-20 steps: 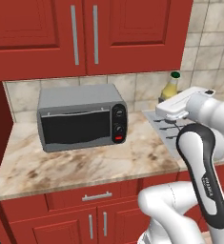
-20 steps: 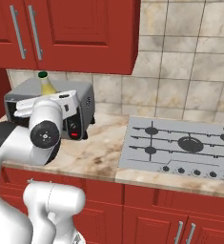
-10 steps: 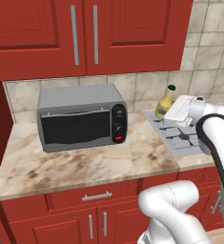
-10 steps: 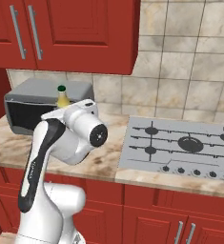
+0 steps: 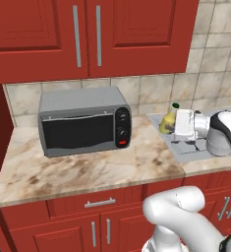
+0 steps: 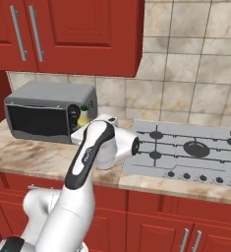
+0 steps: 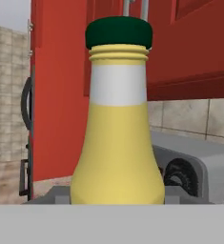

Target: Take 2 condiments from the cabinet and move them on the counter near the stove.Make sure the condiments are lined up with each other, next to each other.

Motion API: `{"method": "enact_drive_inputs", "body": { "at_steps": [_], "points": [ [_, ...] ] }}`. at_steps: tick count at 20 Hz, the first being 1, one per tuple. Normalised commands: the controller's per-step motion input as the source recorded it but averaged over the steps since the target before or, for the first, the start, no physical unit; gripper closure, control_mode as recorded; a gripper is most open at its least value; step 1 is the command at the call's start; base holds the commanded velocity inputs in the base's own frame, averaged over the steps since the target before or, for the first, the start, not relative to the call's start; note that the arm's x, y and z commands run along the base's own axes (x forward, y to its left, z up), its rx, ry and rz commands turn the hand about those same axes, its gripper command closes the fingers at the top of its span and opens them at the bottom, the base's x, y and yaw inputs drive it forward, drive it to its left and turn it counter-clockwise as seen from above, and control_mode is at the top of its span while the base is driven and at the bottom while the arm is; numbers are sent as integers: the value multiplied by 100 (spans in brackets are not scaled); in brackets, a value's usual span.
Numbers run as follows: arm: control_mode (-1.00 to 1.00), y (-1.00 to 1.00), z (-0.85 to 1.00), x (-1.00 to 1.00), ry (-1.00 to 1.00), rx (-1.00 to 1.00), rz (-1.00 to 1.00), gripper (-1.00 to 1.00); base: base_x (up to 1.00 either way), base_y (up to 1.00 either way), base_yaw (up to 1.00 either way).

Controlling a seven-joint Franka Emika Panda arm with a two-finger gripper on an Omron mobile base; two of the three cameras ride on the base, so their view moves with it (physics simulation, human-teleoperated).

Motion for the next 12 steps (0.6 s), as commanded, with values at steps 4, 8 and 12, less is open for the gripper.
{"method": "enact_drive_inputs", "body": {
  "at_steps": [4,8,12],
  "points": [
    [-100,-26,-51,47,2,-6,2,100,0,0,0],
    [-100,-31,-48,36,6,-17,0,100,0,0,0],
    [-100,-24,-45,26,9,-23,0,100,0,0,0]
  ]
}}
